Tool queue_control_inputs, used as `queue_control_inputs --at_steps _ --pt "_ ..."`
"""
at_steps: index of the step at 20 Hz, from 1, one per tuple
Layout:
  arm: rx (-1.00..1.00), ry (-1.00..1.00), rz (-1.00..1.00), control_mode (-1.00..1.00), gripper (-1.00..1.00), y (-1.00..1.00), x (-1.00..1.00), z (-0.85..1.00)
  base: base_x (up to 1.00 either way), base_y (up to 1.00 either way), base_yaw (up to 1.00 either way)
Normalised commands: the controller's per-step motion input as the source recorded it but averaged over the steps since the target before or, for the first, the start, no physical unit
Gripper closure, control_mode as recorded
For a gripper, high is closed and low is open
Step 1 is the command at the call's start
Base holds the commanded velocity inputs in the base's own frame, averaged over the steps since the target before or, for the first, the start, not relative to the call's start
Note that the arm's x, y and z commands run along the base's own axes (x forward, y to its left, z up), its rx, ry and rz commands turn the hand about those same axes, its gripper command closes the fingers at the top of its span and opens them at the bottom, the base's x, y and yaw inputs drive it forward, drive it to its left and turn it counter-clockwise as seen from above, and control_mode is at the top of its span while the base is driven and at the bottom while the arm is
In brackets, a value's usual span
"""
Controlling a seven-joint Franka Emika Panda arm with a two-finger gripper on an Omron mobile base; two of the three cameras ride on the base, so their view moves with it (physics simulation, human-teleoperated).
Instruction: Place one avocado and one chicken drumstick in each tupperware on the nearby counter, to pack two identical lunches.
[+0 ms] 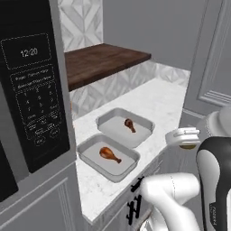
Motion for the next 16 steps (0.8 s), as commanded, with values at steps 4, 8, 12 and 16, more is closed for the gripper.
queue_control_inputs --at_steps 4,8,12,16 --pt "0.00 0.00 0.00 1.00 1.00 0.00 0.00 0.00 1.00 0.00 0.70" --pt "0.00 0.00 0.00 1.00 1.00 0.00 0.00 0.00 0.87 0.09 0.65" --pt "-0.04 0.07 0.19 -1.00 1.00 0.28 0.54 -0.50 0.17 0.08 0.12" --pt "-0.13 0.06 0.04 -1.00 1.00 0.64 0.98 -0.81 0.00 0.00 0.00"
